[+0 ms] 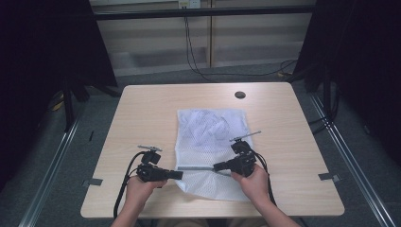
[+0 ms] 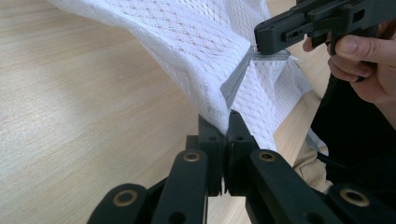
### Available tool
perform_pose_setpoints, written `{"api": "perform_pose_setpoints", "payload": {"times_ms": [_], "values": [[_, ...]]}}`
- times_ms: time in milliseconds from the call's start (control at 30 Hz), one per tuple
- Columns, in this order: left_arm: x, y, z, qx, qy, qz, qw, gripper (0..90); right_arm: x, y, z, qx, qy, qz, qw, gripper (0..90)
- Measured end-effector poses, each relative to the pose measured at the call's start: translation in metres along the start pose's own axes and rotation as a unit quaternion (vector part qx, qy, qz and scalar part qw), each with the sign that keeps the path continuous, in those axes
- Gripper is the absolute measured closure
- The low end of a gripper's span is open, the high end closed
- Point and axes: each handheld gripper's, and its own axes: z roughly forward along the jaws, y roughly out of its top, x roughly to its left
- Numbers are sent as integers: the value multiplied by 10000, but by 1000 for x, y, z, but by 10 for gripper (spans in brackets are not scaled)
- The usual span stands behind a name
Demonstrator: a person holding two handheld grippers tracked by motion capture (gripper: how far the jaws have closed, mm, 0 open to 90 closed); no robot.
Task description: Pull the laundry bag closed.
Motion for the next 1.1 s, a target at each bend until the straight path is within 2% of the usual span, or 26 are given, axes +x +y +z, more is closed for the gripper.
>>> {"api": "perform_pose_setpoints", "payload": {"times_ms": [200, 233, 333, 467, 567, 667, 1100], "values": [[2, -1, -2, -13, 13, -66, 10000, 883, -1, -2, -4, -4, -10, 11, 10000, 873], [3, -1, -2, -20, 66, -48, 10000, 883, -2, -2, -5, -13, -13, 37, 10000, 873], [5, -1, -7, -88, 96, -93, 9999, 884, -4, -4, -8, 2, -165, -25, 9999, 873], [7, -3, -9, -104, 26, -136, 9999, 883, -12, -7, -15, -57, -40, 115, 9999, 872], [6, -2, -9, -94, 42, -129, 9999, 883, -10, -8, -15, -30, -134, 26, 9999, 872], [6, -3, -9, -109, 52, -141, 9998, 883, -11, -8, -15, -47, -98, 70, 9999, 872], [7, -2, -8, -80, 85, -137, 9998, 883, -10, -10, -18, -51, -103, -14, 9999, 872]]}}
